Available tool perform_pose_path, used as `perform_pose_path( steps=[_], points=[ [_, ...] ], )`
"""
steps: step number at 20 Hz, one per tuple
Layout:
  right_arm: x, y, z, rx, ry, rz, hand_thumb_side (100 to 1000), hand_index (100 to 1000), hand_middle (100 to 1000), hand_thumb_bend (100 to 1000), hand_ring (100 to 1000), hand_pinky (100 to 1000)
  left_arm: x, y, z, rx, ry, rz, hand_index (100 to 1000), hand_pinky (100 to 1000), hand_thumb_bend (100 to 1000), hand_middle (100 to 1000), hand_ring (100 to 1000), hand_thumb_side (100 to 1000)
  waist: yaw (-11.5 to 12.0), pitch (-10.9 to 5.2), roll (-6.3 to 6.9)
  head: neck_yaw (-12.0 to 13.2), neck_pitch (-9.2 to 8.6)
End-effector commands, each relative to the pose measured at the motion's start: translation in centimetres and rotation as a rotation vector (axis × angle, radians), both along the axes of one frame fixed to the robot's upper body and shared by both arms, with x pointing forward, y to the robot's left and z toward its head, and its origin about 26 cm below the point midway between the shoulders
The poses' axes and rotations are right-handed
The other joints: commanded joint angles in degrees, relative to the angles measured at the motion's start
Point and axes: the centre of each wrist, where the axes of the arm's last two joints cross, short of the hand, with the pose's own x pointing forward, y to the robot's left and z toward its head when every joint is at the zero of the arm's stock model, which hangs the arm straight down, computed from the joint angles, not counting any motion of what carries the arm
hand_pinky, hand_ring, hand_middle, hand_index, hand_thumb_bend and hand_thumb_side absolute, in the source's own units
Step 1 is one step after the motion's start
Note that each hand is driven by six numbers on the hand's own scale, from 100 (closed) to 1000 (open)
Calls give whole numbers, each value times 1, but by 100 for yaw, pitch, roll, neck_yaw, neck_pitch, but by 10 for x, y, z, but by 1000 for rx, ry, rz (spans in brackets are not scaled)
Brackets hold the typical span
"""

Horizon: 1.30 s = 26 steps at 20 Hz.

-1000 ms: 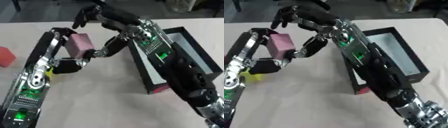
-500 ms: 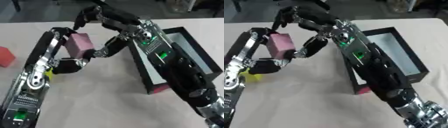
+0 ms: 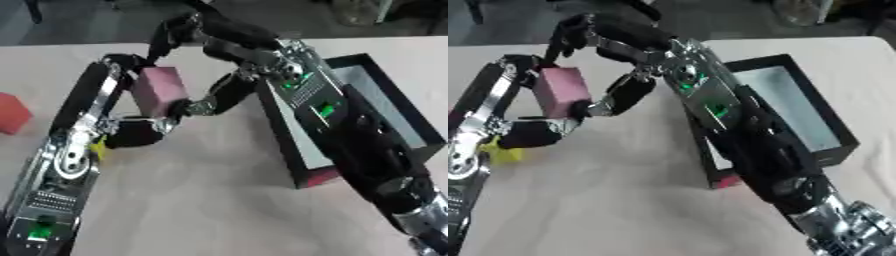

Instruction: Pick up the objects with one hand, pass them to the other hand, and then place them into the box on the other side of the table.

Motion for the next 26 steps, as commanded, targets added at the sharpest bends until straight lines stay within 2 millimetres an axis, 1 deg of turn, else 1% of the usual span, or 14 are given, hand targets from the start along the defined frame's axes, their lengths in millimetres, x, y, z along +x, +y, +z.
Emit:
perform_pose_path(
  steps=[1,19,26],
  points=[
    [-1,3,7,-11,-16,4,100,751,721,427,733,756,-6,-10,13,-1,-64,-34,567,688,251,395,458,100,11,-121,9,-28,-74],
    [-5,6,11,-7,28,21,100,749,721,417,726,748,-4,-16,10,82,-138,21,569,672,293,401,463,100,2,-115,3,-68,-79],
    [-5,6,10,0,43,20,100,725,696,404,707,738,-5,-18,11,76,-138,18,569,671,290,399,461,100,-9,-111,13,-84,-91]
  ],
)
